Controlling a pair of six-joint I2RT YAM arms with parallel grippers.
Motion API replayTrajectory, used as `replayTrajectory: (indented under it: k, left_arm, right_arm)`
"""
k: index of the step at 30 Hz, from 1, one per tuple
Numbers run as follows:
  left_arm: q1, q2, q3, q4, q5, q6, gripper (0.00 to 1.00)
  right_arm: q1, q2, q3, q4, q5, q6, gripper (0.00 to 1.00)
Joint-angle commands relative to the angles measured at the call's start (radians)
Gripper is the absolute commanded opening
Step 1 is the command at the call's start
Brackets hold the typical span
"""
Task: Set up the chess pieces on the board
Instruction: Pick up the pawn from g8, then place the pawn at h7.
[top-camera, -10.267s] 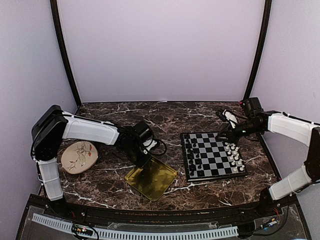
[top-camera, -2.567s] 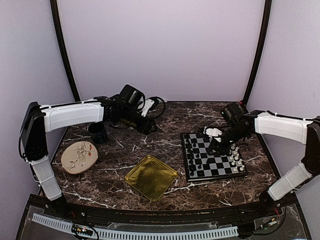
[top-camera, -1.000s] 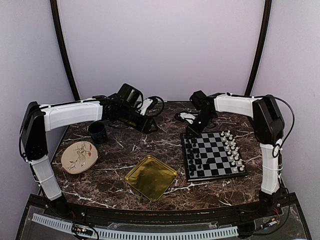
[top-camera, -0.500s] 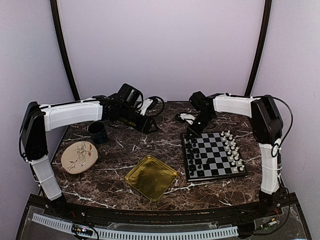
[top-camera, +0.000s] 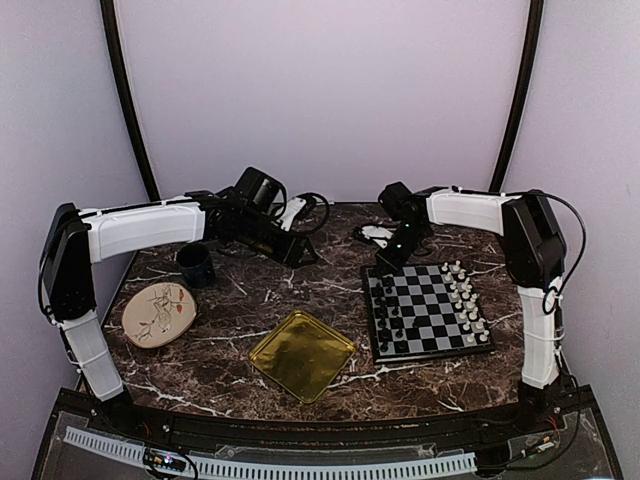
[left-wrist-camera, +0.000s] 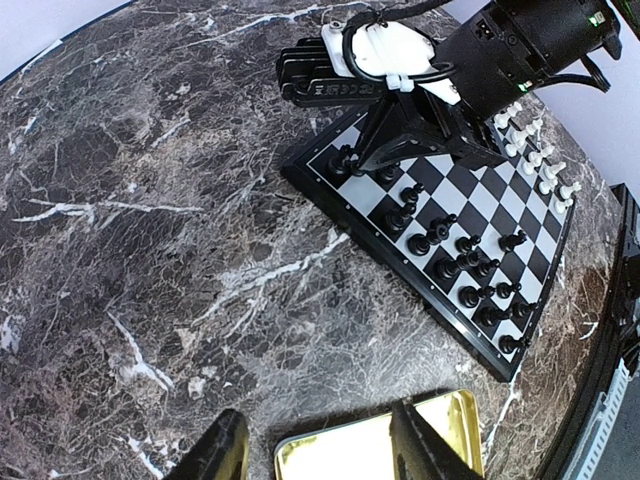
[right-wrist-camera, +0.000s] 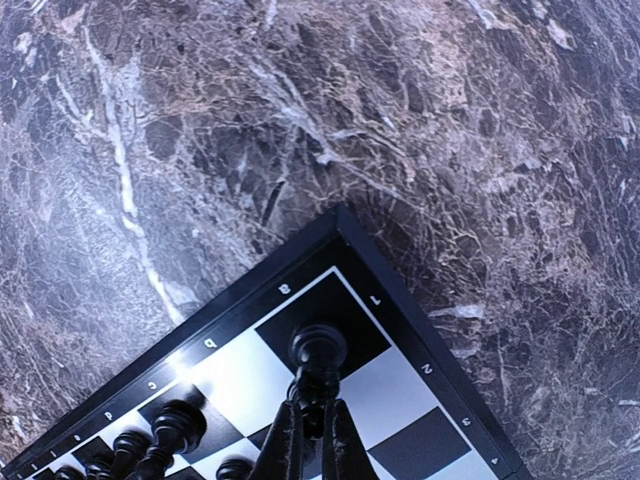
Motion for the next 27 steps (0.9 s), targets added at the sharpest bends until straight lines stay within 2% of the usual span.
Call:
replayTrajectory:
  k: [1,13,17,21,27]
  left_arm:
    - [0.003,-0.011,0.02,-0.003,0.022,-0.005,0.51]
    - [0.003,-0.001,0.023,-0.004,0.034,-0.005,0.51]
    - [0.003,0.004,0.024,-0.006,0.039,-0.006,0.51]
    - [0.003,0.005,0.026,-0.008,0.038,-0.005,0.51]
    - [0.003,0.009,0.025,-0.008,0.036,-0.003,0.51]
  right_arm:
    - [-0.013,-0.015,-0.013,0.016,0.047,0.024,0.04]
    - [-0.036,0.006,-0.002,0.022,0.072,0.041,0.05]
    - [-0.036,0.014,0.0,0.023,0.061,0.045,0.09]
    - [-0.037,0.003,0.012,0.014,0.052,0.048,0.18]
    - [-0.044,-0.117,0.01,0.004,0.044,0.047,0.25]
